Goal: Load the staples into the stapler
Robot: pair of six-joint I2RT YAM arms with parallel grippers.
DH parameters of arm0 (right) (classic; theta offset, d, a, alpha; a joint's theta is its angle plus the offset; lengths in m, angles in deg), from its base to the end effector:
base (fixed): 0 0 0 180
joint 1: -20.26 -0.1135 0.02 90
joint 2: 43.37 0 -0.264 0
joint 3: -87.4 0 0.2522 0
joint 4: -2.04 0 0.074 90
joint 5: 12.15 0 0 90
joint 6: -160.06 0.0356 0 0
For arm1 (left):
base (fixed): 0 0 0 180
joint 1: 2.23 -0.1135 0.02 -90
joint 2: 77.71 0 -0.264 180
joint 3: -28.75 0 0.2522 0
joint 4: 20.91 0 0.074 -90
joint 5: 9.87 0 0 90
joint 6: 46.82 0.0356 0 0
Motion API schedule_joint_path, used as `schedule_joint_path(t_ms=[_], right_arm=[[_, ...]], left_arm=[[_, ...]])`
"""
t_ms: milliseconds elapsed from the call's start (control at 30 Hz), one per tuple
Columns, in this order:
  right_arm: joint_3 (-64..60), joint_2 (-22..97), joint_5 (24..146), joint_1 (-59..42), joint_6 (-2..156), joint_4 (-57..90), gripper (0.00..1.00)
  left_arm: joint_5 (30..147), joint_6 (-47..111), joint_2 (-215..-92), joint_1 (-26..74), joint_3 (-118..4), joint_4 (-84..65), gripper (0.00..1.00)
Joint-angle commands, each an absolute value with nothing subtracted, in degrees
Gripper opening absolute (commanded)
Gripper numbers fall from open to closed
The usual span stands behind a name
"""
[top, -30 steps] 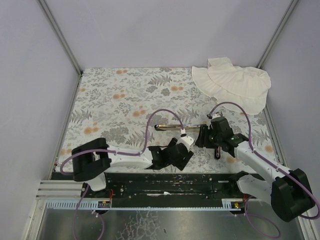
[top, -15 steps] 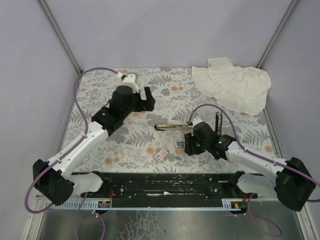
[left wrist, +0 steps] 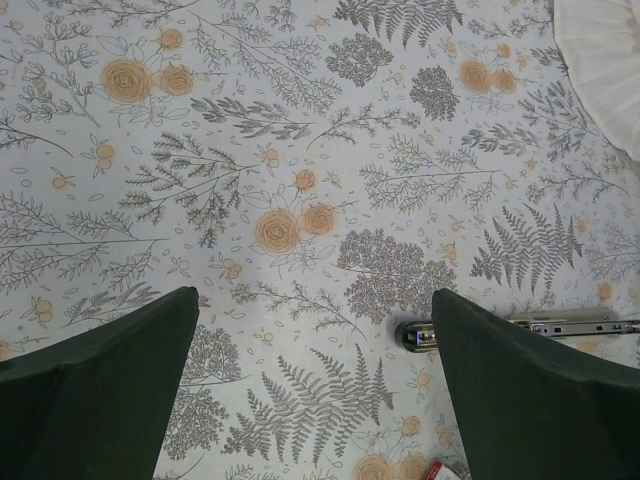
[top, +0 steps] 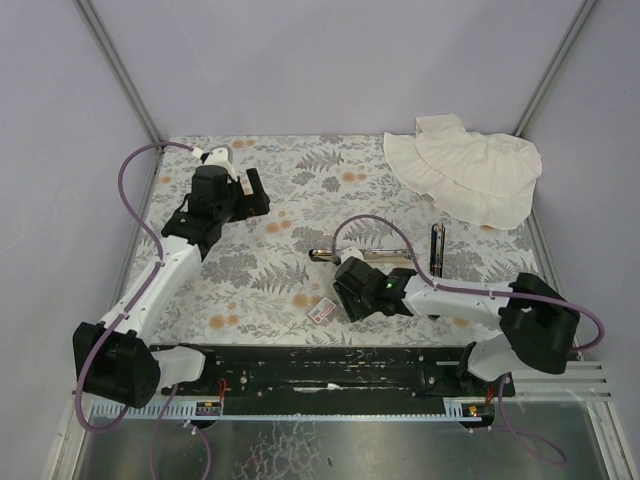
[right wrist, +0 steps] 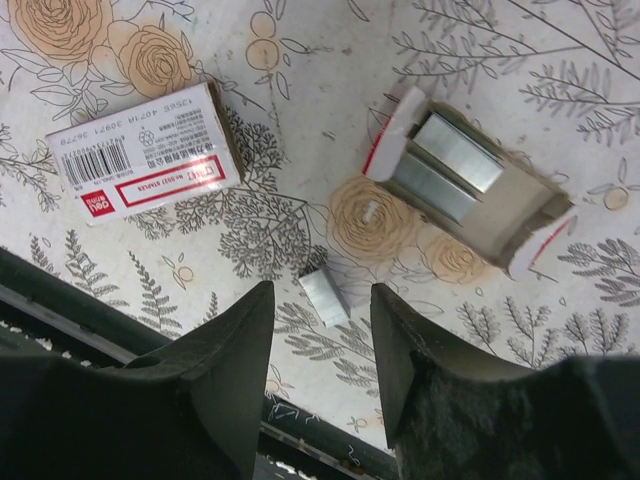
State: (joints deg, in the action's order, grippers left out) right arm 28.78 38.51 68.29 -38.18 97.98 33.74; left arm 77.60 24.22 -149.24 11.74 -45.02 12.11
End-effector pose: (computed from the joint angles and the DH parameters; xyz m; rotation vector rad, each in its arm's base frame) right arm 0.1500 0.2330 0.1859 -0.6079 2.4845 0.3964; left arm 0.2745 -0.0667 0.3177 -0.1189 2.1182 -0.2968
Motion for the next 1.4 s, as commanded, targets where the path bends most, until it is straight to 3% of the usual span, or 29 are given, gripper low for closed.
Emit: schedule_joint_path(t_ms=[0,533,933,1100,1200,1367], right_arm=[[24.41,42.36,63.88,-40.15,98.25,34.97,0.48],[24.06,46.97,63.77,-41.98,95.71,35.27,0.39],[25.7,46.09,62.28,-42.15,96.61,36.23,0.2],[22.94,41.9,60.92,-41.75,98.82,39.05,0.17],[20.86,38.71,61.67,-38.14,97.83,40.86,0.17],[21.04,33.66,66.14,-23.14,93.08,40.74,0.17]], left_arm=[[76.15,26.37,-146.41,11.48,-43.74,11.57,1.0],[74.87,26.74,-146.23,11.41,-43.58,11.83,1.0],[73.75,26.92,-146.02,11.48,-43.54,12.0,1.0],[73.12,27.0,-145.78,11.42,-43.31,12.09,1.0],[73.03,26.93,-145.78,11.42,-43.37,12.09,1.0],[73.06,26.79,-145.72,11.46,-43.28,12.09,1.0]])
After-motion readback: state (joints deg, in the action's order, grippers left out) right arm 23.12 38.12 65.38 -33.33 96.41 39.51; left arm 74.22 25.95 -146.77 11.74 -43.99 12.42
